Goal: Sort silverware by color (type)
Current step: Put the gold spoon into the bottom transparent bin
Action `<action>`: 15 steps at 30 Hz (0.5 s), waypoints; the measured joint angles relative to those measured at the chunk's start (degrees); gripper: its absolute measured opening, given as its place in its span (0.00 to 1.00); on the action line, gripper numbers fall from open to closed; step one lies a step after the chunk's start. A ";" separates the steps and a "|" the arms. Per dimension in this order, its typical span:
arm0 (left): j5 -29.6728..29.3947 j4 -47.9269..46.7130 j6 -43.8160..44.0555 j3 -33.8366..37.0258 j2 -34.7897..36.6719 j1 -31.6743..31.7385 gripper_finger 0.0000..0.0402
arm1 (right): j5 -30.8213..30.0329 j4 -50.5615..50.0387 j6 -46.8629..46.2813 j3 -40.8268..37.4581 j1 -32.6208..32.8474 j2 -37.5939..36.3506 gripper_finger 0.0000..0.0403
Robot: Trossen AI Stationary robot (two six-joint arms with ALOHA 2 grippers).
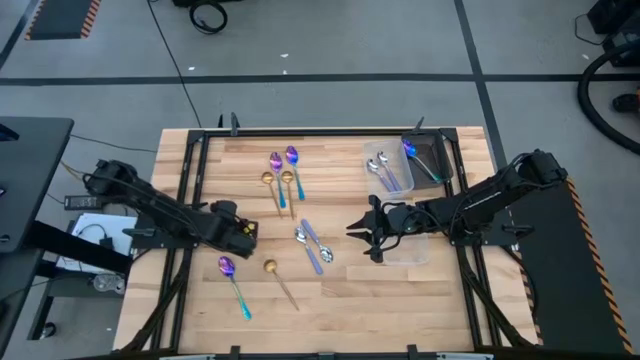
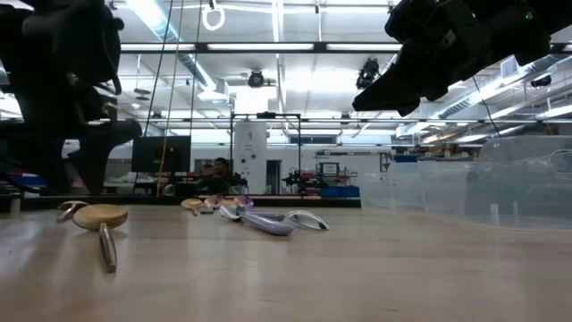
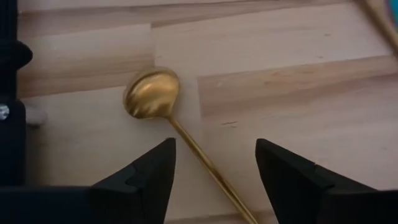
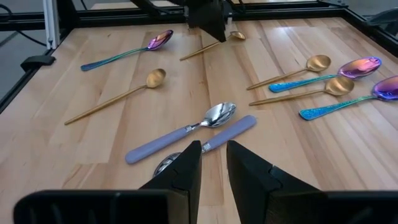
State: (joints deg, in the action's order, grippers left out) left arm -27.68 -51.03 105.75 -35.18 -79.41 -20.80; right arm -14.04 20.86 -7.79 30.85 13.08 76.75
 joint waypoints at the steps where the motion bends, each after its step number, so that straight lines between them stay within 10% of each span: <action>1: 0.02 0.00 0.08 0.00 -0.70 0.00 0.55 | 0.00 0.01 0.00 0.00 0.00 0.00 0.21; 15: 1.24 4.93 -0.04 4.28 -5.03 0.39 0.41 | 0.02 -0.07 0.00 0.00 0.42 0.02 0.21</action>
State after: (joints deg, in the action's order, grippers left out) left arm -26.44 -46.10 105.71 -30.90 -84.44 -20.40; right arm -14.02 20.80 -7.79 30.85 13.50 76.77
